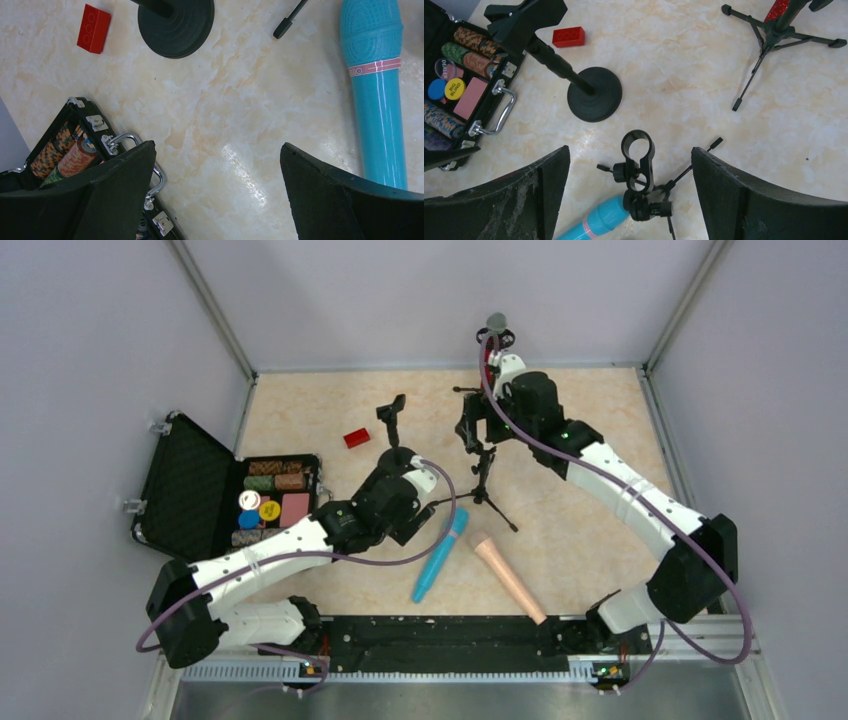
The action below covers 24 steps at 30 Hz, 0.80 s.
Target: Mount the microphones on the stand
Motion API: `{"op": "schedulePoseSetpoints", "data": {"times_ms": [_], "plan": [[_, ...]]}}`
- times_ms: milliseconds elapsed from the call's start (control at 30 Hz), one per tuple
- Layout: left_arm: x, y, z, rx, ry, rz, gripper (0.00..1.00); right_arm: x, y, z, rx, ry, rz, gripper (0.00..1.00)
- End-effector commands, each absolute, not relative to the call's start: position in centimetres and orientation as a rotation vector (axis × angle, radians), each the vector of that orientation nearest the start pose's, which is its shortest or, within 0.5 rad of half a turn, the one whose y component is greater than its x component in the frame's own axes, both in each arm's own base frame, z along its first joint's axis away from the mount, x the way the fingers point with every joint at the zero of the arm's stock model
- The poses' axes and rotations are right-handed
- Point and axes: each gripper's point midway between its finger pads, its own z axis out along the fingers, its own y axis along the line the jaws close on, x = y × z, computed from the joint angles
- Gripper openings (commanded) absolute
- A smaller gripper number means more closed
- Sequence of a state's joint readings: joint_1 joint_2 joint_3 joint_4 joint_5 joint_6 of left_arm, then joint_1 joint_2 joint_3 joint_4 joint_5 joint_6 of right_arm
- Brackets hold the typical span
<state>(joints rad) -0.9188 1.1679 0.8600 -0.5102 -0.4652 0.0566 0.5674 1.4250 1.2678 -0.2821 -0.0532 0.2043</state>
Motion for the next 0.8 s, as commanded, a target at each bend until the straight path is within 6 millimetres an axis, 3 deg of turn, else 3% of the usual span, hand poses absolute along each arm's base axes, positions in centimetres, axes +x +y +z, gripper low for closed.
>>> {"op": "schedulePoseSetpoints", "data": {"times_ms": [0,467,767], "plan": [[24.3,-18.7,14.8,0.882,2.087,0.111,0.99,37.7,26.0,26.9,-0.419,2.000,0.512,0.88],[24.3,-18.6,15.0,0.882,2.079,0.113,0.99,37.4,28.4,23.9,-0.527,2.137,0.589,0.84],[24.3,-18.5,15.0,0.885,2.079,0.117,0.99,36.1,29.8,23.8,-0.596,2.156,0.644,0.81]]}}
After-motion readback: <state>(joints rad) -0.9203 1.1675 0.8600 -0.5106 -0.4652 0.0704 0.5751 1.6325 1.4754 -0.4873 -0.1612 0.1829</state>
